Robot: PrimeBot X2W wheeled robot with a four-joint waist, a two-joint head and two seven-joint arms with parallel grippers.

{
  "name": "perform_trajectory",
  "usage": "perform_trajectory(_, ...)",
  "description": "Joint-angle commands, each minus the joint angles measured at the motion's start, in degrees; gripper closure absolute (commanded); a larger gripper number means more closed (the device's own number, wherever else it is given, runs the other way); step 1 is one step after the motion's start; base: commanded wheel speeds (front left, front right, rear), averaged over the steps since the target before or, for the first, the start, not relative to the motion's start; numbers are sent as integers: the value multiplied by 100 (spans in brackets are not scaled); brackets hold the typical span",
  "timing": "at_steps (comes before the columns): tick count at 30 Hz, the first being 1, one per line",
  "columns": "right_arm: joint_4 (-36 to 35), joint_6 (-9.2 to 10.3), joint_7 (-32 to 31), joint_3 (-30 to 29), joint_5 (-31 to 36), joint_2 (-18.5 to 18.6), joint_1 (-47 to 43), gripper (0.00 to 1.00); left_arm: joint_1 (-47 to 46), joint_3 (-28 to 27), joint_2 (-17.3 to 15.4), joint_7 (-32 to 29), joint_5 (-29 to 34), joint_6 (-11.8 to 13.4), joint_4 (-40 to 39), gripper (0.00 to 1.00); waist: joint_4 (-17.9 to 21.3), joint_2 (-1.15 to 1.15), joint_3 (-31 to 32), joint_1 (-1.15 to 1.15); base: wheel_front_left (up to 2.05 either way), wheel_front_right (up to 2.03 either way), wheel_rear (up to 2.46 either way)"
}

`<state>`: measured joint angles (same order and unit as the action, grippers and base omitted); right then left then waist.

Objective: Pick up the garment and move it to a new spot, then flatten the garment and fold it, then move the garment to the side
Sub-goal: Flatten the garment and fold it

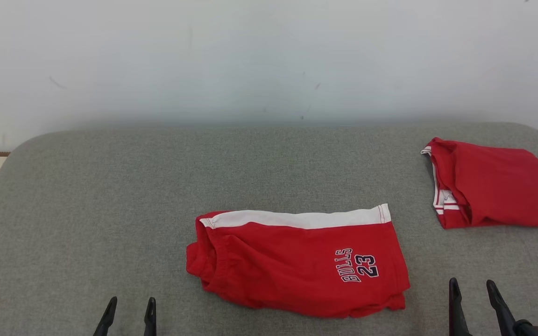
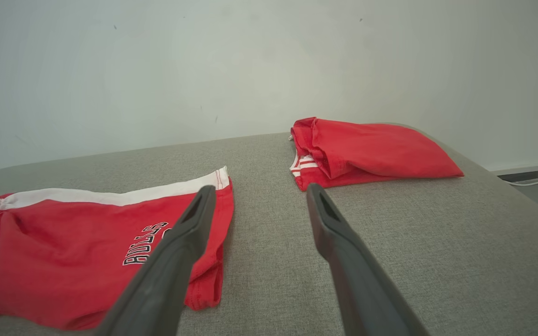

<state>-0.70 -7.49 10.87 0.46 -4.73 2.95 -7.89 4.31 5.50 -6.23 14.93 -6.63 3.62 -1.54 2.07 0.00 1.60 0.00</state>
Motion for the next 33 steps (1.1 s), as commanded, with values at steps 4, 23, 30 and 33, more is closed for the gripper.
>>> perform_trajectory(4, -2, -1, 0, 34, 54, -10, -29, 0, -40, 16, -49, 10, 21, 33, 29, 0, -3, 0, 6, 0, 0, 0, 0)
perform_trajectory(23, -33, -1, -60, 346, 126, -7, 12, 0, -56, 88, -141, -4, -22, 92, 31, 0, -55, 0, 38, 0, 0, 0, 0)
perform_trajectory(30, 5, -1, -103, 362, 69, -7, 9, 0, -34, 115, -151, -2, -48, 118, 15, 0, -83, 0, 47, 0, 0, 0, 0)
perform_trajectory(33, 93, -1, -215, 373, 17, -7, 133, 0, -26, 111, -158, -1, -68, 143, -2, 0, -93, 0, 43, 0, 0, 0, 0)
